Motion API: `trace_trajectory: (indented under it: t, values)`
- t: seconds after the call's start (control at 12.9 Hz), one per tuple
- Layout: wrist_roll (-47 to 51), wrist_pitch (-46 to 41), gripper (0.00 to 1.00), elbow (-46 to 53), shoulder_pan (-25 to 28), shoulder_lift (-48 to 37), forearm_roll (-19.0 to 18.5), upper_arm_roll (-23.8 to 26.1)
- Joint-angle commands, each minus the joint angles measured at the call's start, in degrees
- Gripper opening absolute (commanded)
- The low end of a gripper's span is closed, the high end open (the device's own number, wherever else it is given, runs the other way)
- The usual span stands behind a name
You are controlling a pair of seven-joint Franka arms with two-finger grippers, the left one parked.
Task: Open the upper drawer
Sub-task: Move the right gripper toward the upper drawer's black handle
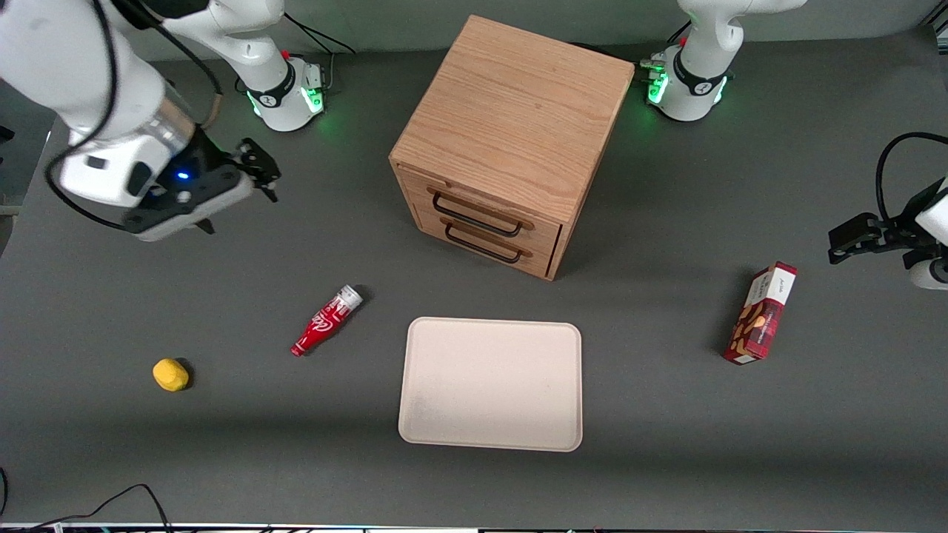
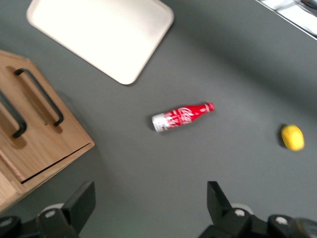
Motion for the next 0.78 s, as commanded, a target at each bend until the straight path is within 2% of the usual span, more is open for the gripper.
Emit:
trace_trajectory:
  t: [0.0, 0.23, 0.47, 0.7]
  values:
    - [-1.8, -1.1, 1.0, 6.3, 1.0, 6.1, -1.6, 4.1]
    - [-1.7, 1.7, 1.0, 7.4, 3.7, 9.2, -2.5, 7.1]
    - [-1.4, 3.3, 1.0, 7.4, 5.4, 12.1, -6.3, 11.3]
    - [-1.2, 6.3, 1.0, 7.3, 8.5, 14.9, -7.1, 12.1]
